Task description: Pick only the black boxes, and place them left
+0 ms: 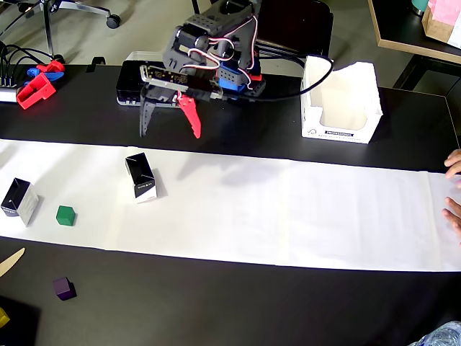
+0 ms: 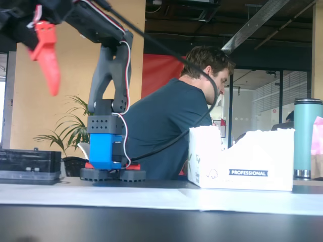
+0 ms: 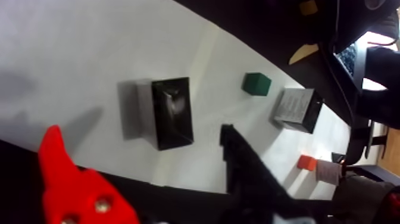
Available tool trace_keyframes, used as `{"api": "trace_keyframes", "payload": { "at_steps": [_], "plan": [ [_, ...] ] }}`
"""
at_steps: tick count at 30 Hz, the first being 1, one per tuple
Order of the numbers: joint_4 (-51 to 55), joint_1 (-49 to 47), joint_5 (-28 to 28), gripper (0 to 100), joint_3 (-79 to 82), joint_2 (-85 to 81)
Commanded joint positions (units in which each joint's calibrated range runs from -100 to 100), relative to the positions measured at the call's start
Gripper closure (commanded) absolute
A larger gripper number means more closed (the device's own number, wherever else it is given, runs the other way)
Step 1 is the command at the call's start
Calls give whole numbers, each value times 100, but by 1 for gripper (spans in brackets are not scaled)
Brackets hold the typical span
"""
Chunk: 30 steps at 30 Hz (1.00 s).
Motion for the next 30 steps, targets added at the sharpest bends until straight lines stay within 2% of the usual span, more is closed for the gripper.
{"api": "trace_keyframes", "payload": {
  "at_steps": [1,5,19,24,30],
  "plan": [
    [13,353,194,50,-1246,604],
    [13,465,372,50,-1592,1268],
    [-59,197,330,50,-1778,2603],
    [-59,-210,-206,50,-2319,3117],
    [-59,-349,-238,51,-2044,3354]
  ]
}}
